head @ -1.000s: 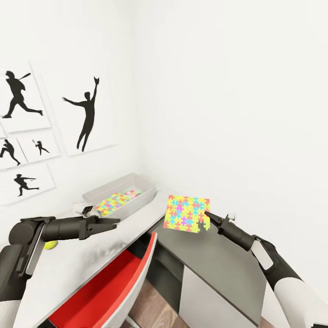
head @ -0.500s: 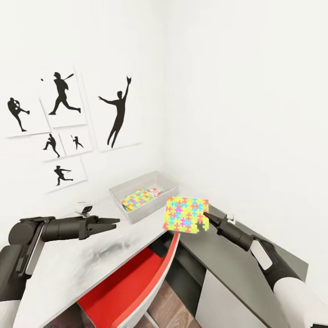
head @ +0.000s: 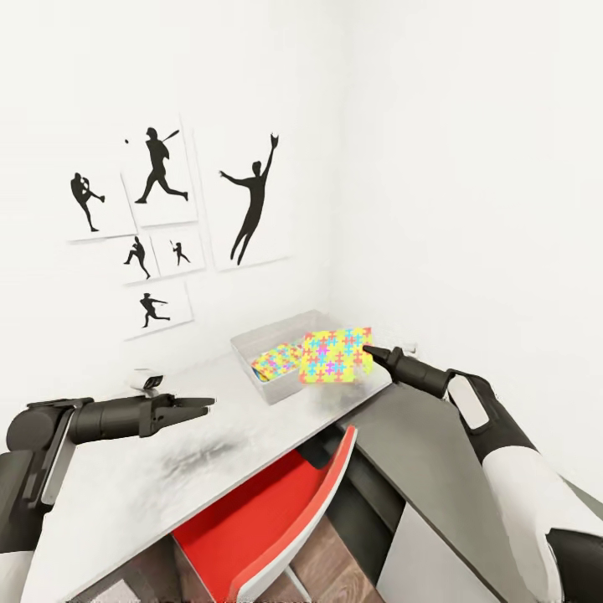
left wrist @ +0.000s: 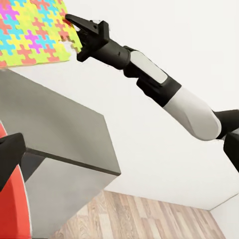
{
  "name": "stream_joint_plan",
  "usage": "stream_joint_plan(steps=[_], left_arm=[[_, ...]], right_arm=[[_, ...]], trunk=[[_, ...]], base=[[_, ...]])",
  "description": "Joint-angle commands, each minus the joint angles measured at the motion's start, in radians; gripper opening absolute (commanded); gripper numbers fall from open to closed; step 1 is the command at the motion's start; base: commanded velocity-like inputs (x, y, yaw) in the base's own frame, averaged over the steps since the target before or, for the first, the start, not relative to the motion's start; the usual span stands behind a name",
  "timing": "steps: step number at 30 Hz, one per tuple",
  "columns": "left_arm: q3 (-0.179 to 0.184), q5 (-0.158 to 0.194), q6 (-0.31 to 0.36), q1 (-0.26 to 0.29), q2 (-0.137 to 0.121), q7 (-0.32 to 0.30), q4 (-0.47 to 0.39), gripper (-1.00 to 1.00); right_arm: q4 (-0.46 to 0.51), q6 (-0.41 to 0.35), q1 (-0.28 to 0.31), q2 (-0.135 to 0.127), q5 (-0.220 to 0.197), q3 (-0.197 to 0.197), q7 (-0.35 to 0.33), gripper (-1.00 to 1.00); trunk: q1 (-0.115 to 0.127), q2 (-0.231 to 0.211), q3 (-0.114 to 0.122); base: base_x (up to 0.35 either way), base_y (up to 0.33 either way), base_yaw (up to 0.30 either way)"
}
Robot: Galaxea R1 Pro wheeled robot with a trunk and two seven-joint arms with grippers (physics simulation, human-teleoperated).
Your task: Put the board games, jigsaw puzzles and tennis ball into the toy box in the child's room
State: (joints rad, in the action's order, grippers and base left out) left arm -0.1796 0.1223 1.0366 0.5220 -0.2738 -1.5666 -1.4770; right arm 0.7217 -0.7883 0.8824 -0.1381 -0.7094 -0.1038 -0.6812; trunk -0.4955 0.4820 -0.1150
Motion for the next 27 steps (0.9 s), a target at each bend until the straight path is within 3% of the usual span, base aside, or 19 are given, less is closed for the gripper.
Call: stream_joint_plan(steps=[1, 6, 9, 18, 27], left_arm=[[0.000, -0.001, 0.011, 0.001, 0.000, -0.004, 0.000, 1.00], [0.000, -0.001, 0.011, 0.001, 0.000, -0.004, 0.000, 1.00], [-0.001, -0.001, 0.011, 0.001, 0.001, -0.004, 0.000, 1.00], [-0.001, -0.001, 0.011, 0.001, 0.001, -0.004, 0.001, 1.00], [-0.002, 0.000, 0.011, 0.001, 0.001, -0.004, 0.001, 1.00]], right_arm=[[0.000, -0.006, 0.009, 0.003, 0.000, -0.002, 0.002, -1.00], [0.017, -0.001, 0.032, 0.019, 0.005, -0.005, 0.007, -1.00], [0.065, 0.007, 0.025, 0.020, 0.003, -0.004, 0.003, -1.00], [0.068, 0.007, 0.019, 0.021, 0.004, -0.002, 0.005, -1.00], [0.068, 0.007, 0.018, 0.022, 0.015, 0.002, 0.008, -1.00]], trunk=[[0.000, 0.002, -0.003], [0.000, 0.002, -0.008], [0.000, 0.002, -0.009], [0.000, 0.002, -0.009], [0.000, 0.002, -0.009]], base=[[0.000, 0.000, 0.207], [0.000, 0.000, 0.138], [0.000, 0.000, 0.020], [0.005, 0.000, 0.000], [0.254, 0.037, 0.215]])
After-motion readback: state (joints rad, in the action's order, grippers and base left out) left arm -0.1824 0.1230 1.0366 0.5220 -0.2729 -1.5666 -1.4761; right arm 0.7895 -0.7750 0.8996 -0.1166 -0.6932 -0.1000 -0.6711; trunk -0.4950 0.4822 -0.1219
